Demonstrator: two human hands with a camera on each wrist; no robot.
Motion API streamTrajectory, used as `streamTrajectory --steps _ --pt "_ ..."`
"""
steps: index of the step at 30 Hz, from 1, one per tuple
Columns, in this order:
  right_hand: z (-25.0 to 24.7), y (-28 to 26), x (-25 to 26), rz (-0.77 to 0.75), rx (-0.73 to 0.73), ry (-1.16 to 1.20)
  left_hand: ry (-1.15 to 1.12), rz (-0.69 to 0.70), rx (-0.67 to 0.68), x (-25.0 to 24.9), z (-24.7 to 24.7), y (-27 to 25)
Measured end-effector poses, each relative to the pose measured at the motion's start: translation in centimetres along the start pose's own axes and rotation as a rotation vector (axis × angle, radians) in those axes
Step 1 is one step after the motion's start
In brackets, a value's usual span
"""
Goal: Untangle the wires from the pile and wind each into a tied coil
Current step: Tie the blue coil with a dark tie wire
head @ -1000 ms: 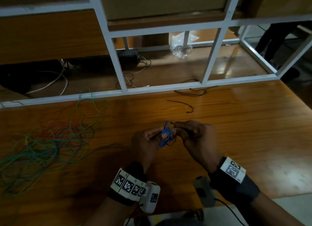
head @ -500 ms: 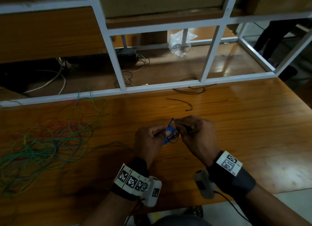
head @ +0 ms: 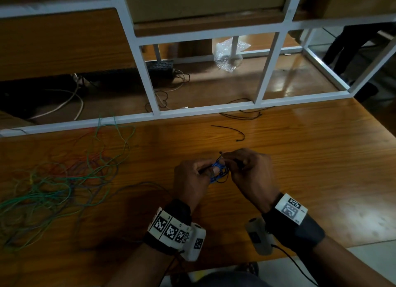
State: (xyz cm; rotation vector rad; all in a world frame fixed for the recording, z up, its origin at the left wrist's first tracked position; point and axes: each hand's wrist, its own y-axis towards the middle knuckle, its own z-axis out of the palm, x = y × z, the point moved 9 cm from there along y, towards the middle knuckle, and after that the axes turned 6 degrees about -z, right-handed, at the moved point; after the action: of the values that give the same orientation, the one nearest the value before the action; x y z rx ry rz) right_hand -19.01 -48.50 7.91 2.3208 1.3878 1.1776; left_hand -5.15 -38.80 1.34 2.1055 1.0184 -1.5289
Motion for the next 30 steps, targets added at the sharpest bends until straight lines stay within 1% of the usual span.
streamTrajectory --steps 3,7,11,13,15,18,22,25,30 --pt "0.5 0.0 -0.3 0.02 0.029 -0.009 0.012 0.026 0.011 -0.5 0.0 -0.2" --pt "1.3 -0.2 -0.7 0.037 0.082 0.025 0.005 0.026 0.016 -0.7 -0.2 0.0" --pt "1.4 -0.2 -0.6 0.042 0.08 0.052 0.006 0.065 0.037 -1.4 -0.2 0.0" --pt "1.1 -0.3 -0.6 0.043 0.053 0.065 -0.032 0.061 0.034 -1.2 -0.2 0.2" --pt "0.2 -0.4 -0.8 0.06 -0.014 0.095 -0.074 0.049 0.036 -0.9 -0.2 0.5" --pt "-0.8 -0.2 -1.0 0.078 -0.071 0.092 -0.07 0.051 0.032 -0.5 -0.3 0.8" --pt "-1.0 0.1 -0.8 0.033 -0.076 0.044 -0.084 0.059 0.071 -0.5 0.3 0.8" --pt "-0.8 0.2 -0.5 -0.007 -0.074 0.019 -0.045 0.105 0.057 -0.8 0.4 0.9" --pt "-0.2 0.0 -0.2 -0.024 -0.04 0.006 -0.026 0.124 0.049 -0.7 0.5 1.1"
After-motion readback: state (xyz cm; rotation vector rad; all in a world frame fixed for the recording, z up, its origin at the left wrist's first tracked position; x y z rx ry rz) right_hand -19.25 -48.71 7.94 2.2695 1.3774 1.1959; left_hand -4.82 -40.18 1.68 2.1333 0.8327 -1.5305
